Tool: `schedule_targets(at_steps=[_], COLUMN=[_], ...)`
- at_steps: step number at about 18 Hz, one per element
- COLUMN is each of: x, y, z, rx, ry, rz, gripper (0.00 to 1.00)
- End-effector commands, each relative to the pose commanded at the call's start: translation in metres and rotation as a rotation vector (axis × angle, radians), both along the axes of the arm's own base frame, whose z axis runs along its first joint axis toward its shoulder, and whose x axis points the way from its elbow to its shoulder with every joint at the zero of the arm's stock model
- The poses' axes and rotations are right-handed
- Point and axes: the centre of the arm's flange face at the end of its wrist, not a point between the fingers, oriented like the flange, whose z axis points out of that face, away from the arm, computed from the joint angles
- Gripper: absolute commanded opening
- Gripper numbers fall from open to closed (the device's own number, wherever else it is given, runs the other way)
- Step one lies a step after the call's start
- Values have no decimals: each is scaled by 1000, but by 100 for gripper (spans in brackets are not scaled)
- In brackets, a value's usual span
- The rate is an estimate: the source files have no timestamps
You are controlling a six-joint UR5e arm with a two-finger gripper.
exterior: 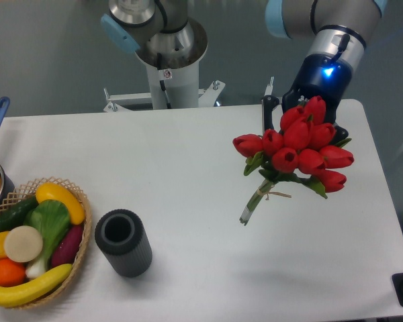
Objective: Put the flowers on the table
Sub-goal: 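Hold the red tulip bouquet in the gripper and rotate it upright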
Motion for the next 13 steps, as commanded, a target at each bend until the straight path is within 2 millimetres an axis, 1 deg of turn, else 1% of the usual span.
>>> schedule_targets(at_steps=[3,8,10,13], x=[1,6,5,9], y=[0,-1,-3,-8], z=[-5,-1,-2,3], rx=[-6,-7,-39,-109], ry=[5,12,23,64], rz=[-4,-3,20,69], gripper=[36,36,36,36])
